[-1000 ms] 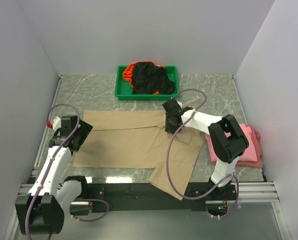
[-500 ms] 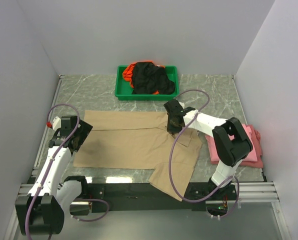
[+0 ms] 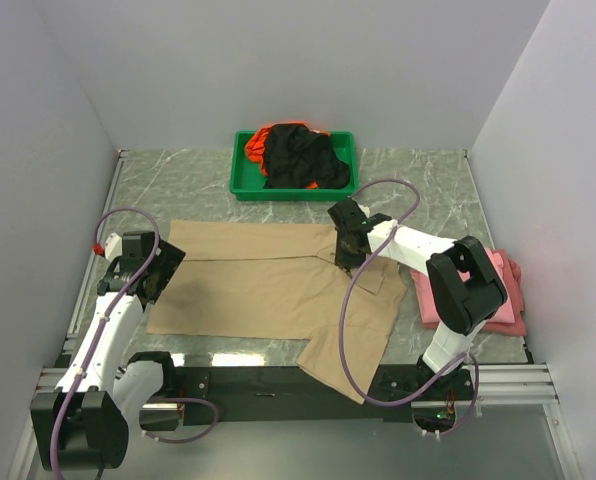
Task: Fold and stack the t-shirts
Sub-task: Fold the tshirt
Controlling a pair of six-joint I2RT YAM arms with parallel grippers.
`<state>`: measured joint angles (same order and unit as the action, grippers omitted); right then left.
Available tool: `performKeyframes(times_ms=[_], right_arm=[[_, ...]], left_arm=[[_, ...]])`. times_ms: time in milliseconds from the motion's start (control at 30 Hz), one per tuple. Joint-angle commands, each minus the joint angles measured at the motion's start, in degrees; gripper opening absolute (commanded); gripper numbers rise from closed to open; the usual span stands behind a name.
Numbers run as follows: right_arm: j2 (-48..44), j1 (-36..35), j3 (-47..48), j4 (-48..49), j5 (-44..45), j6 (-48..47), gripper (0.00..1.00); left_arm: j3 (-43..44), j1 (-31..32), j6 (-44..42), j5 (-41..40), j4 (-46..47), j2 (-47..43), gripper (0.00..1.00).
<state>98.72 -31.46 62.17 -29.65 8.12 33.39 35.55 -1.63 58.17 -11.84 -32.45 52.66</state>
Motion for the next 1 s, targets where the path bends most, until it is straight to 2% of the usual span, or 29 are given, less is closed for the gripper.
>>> performKeyframes(times_ms=[0, 167, 233, 300, 667, 967], right_arm=[[0.07, -0.35, 0.67, -1.2, 1.2, -0.51, 0.29], [0.68, -0.44, 0.41, -1.02, 0.93, -0.78, 0.23], [1.12, -0.27, 0.49, -1.02, 0.76, -0.43, 0.17], [1.21, -0.44, 0.58, -1.46, 0.49, -0.25, 0.14], [-3.97, -0.7, 0.41, -4.45, 2.16, -1.83, 0.14], [-5.64, -1.41, -0.12, -5.07, -2.92, -2.8, 0.11]], left_arm=[[1.1, 0.13, -0.25, -0.29, -0.16, -0.98, 0.99], [1.1, 0.13, -0.34, -0.21, -0.16, -0.72, 0.99], [1.1, 0.13, -0.34, -0.21, -0.16, -0.81, 1.0], [1.1, 0.22, -0.34, -0.12, -0.07, -0.9, 0.99], [0.92, 0.13, -0.69, 0.41, 0.46, -0.11, 0.99], [1.1, 0.13, -0.78, 0.59, 0.37, -0.11, 0.99]])
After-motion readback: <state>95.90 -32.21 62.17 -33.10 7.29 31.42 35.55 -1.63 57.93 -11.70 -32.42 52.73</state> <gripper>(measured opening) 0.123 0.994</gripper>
